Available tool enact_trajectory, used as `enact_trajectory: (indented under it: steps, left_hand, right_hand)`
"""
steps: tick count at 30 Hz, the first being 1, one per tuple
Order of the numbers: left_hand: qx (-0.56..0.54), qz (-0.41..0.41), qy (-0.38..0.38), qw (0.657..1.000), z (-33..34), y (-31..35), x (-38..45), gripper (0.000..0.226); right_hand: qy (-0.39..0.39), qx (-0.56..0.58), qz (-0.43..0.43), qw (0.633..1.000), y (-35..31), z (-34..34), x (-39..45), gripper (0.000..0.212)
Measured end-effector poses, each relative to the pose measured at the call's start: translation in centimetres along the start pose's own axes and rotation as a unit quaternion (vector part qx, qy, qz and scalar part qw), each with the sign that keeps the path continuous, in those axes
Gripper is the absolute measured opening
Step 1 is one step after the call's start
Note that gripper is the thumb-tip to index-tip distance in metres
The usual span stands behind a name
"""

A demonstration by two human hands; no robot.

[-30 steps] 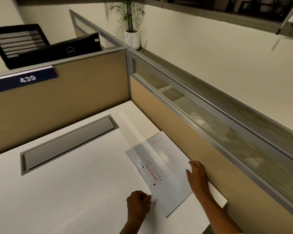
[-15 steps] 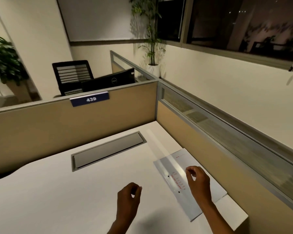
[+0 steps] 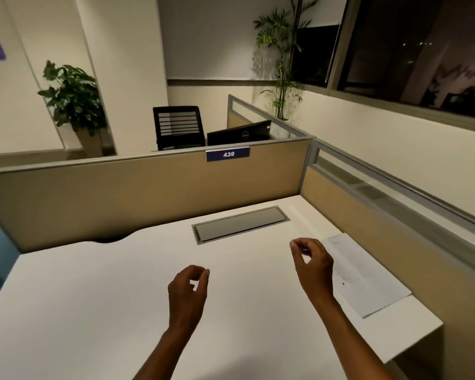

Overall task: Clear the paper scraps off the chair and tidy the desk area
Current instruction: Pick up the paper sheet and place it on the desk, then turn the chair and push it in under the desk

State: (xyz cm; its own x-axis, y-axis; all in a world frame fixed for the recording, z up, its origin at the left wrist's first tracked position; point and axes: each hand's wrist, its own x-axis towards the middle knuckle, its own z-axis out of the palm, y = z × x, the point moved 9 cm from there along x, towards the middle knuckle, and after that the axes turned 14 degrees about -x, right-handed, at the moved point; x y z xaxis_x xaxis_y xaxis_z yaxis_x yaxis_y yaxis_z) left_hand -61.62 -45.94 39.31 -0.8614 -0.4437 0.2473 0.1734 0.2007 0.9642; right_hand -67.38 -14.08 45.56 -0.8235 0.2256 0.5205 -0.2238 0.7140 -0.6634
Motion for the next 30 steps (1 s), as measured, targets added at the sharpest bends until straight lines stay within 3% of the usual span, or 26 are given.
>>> enact_trajectory:
  steps: [7, 15, 25, 30]
  left_hand:
    - [-0.026, 0.019, 0.032, 0.999, -8.7, 2.1, -2.6, 0.011]
    - [-0.048, 0.012, 0.019, 0.999, -12.6, 4.5, -8.6, 0.008]
    - [-0.137, 0.008, -0.046, 0.989, -9.1, 9.8, -22.8, 0.013]
    - [-0.142, -0.032, -0.111, 0.983, -4.8, 11.3, -35.6, 0.016]
  right_hand:
    - [0.005, 0.033, -0.036, 0.999, -9.6, 0.3, -7.0, 0.004]
    - [-0.007, 0.065, -0.05, 0.997, -14.0, -3.2, -12.6, 0.004]
    - [0.029, 0.109, -0.003, 0.994, -9.3, -18.9, -23.1, 0.011]
    - [0.032, 0.107, 0.071, 0.991, -3.4, -28.1, -31.6, 0.006]
